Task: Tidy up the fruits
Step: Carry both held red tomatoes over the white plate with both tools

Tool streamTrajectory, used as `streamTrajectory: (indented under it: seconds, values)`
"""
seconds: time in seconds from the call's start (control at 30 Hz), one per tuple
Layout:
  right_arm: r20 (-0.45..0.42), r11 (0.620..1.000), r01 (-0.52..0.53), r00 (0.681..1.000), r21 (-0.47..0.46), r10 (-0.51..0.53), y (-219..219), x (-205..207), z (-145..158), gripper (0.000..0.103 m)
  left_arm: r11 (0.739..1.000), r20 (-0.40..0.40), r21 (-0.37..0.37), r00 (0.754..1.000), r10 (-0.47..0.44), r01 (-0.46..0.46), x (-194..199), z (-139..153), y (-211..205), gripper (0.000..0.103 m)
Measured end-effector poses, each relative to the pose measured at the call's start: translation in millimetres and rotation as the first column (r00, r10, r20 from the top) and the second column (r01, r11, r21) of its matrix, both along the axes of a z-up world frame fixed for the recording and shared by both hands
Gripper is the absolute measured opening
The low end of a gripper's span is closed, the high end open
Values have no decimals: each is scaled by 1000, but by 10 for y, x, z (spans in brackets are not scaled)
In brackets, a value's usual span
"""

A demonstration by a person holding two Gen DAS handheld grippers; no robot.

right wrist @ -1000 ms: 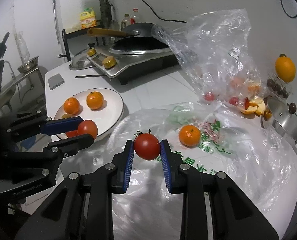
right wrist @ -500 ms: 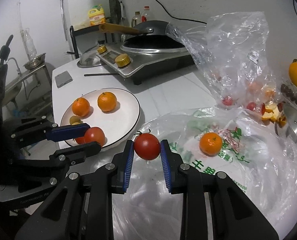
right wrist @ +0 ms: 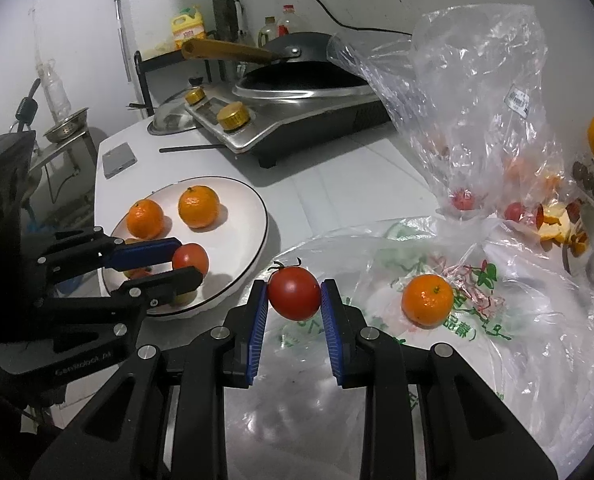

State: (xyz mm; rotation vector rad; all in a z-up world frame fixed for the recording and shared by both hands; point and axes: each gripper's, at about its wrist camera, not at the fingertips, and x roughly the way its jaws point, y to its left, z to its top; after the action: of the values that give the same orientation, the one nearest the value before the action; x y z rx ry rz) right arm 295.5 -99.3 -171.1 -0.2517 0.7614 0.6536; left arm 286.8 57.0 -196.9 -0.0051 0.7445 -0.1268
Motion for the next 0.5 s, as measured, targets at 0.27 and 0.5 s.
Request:
streamTrajectory:
  seconds: [0.27,0.5]
  values:
    - [-17,1000,12,1000,4,-12,-39,104,-87,29,1000,-46,-11,999,5,-6,107,-126,23,29]
    - [-18,1000,17,1000,8,-16,-72,119,-90,29,999,-79,-36,997,11,-14,139,-174,57,30]
